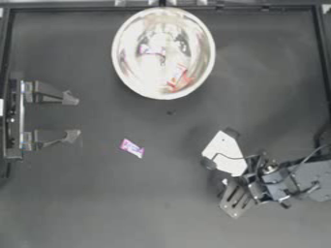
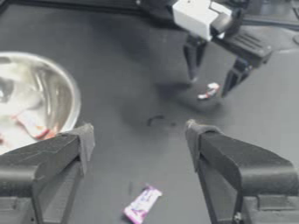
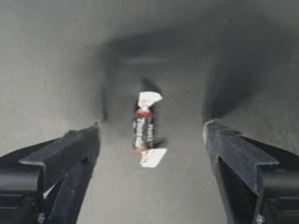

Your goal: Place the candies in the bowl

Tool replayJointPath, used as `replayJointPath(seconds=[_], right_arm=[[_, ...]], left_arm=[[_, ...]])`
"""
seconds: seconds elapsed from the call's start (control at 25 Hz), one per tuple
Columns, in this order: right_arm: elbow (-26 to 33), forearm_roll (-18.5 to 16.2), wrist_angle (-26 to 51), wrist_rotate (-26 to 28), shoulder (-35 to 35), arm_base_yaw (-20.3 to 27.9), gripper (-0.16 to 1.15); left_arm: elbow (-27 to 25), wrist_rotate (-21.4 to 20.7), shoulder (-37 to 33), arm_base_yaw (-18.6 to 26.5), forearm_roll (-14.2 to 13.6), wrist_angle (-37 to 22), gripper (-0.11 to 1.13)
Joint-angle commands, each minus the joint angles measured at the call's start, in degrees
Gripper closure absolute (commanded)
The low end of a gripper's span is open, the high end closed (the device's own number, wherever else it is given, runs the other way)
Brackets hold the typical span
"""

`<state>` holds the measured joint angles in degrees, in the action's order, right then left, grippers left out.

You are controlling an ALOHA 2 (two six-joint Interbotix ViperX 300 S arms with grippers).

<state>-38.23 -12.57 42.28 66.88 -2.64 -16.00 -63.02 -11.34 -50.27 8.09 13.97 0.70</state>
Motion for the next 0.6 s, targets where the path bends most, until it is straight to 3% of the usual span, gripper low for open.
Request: replayJointPath(seconds=[0.04, 0.6], right_arm=[[0.79, -0.62, -0.53, 0.18, 0.09, -0.18, -0.01], [0.62, -1.67, -2.11, 1.93, -1.23, -0.79, 0.00]], left_arm=[[0.53, 0.00, 0.00, 0.09, 0.53, 0.44, 0.06], [0.53, 0.00, 0.00, 0.00, 0.53, 0.44, 0.06]])
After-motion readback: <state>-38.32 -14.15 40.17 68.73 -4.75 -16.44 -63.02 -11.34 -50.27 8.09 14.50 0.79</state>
